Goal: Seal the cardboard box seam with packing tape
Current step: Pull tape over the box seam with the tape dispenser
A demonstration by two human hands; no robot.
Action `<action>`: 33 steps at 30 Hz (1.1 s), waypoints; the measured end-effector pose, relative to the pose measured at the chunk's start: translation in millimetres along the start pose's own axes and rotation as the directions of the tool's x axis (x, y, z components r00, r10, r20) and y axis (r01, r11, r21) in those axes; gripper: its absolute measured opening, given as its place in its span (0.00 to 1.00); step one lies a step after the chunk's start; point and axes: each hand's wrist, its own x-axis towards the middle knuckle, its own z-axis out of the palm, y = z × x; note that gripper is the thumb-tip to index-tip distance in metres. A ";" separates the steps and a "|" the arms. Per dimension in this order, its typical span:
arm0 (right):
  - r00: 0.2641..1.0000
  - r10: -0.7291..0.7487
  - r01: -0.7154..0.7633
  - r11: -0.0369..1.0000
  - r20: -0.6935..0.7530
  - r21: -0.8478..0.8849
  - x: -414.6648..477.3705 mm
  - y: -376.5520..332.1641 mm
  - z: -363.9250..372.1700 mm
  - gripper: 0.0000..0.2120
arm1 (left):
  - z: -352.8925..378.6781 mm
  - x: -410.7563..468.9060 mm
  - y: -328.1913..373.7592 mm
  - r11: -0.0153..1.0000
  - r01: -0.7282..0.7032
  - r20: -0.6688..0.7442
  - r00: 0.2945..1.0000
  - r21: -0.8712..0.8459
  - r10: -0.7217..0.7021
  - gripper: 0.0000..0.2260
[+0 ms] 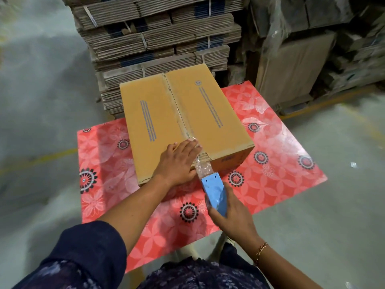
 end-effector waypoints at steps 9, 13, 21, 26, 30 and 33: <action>0.996 -0.077 0.073 0.993 -0.044 -0.098 -1.1 -12.6 -7.2 0.43 | 3.4 -1.3 0.6 1.000 0.004 0.011 1.000 0.018 -0.004 0.33; 0.996 -0.081 0.076 0.991 -0.036 -0.111 -7.1 -13.6 -12.4 0.42 | 5.4 -0.7 0.9 1.000 0.010 0.021 1.000 0.026 -0.011 0.31; 0.998 -0.056 0.053 0.987 -0.014 -0.154 -31.3 -18.2 -25.8 0.43 | 3.5 -1.4 2.5 1.000 0.018 0.020 1.000 -0.012 -0.017 0.31; 0.999 -0.009 0.019 0.973 0.045 -0.231 -37.3 -18.8 -31.1 0.42 | 2.0 -0.9 1.7 0.999 0.019 0.026 1.000 -0.032 -0.018 0.31; 0.997 0.017 0.008 0.953 0.078 -0.302 -36.2 -28.2 -42.1 0.42 | 1.5 -0.9 1.6 0.999 0.019 0.026 0.999 -0.048 -0.018 0.31; 0.993 0.041 -0.002 0.943 0.109 -0.333 -29.8 -36.1 -50.9 0.41 | 1.8 -0.9 2.2 0.997 0.022 0.020 1.000 -0.071 -0.021 0.33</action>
